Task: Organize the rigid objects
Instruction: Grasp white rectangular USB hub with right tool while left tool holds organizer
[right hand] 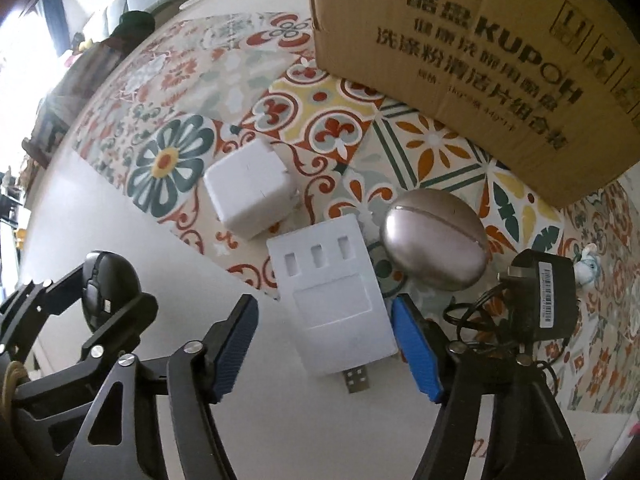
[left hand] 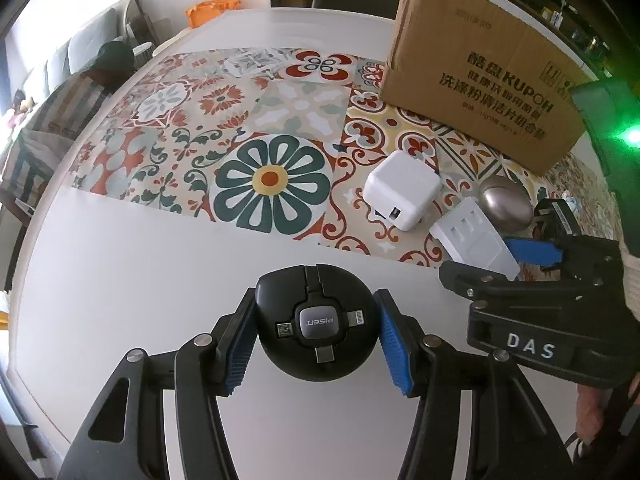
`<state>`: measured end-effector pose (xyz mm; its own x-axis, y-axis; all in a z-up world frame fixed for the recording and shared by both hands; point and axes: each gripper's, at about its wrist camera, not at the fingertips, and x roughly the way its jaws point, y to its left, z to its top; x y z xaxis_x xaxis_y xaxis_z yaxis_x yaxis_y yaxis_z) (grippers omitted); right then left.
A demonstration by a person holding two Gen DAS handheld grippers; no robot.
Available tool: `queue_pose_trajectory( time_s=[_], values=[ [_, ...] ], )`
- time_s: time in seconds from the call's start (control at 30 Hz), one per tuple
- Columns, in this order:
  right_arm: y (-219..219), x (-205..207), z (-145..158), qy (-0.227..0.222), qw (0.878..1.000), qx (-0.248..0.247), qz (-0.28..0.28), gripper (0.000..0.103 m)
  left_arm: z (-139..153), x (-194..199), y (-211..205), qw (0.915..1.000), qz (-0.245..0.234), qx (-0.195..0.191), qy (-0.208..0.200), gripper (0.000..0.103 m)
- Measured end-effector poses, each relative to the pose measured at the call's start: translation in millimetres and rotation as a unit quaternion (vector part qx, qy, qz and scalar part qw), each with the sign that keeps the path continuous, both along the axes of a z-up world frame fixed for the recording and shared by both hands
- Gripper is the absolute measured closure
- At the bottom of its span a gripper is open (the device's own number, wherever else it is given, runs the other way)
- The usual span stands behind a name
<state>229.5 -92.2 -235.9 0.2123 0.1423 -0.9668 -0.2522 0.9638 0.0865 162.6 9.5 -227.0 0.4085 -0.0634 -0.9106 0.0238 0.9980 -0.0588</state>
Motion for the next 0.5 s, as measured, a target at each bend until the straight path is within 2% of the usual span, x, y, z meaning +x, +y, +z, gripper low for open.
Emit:
queue_pose_trajectory(
  time_s=[0.17, 0.27, 0.5],
  values=[
    [0.4, -0.1, -5.0, -0.012, 1.000, -0.007, 0.002, 0.038, -4.2, 2.5, -1.8, 1.0000, 0.002, 0.005, 0.002, 0.047],
    [1.7, -0.5, -5.8, -0.029, 0.999, -0.018, -0.001, 0.049, -6.9, 2.6, -2.4, 1.0000, 0.003, 0.007, 0.005, 0.047],
    [-6.7, -6.8, -1.8, -0.034, 0.999, 0.004, -0.010, 0.051, -5.5, 1.9, -2.8, 0.9999, 0.003, 0.010, 0.003, 0.047]
  ],
)
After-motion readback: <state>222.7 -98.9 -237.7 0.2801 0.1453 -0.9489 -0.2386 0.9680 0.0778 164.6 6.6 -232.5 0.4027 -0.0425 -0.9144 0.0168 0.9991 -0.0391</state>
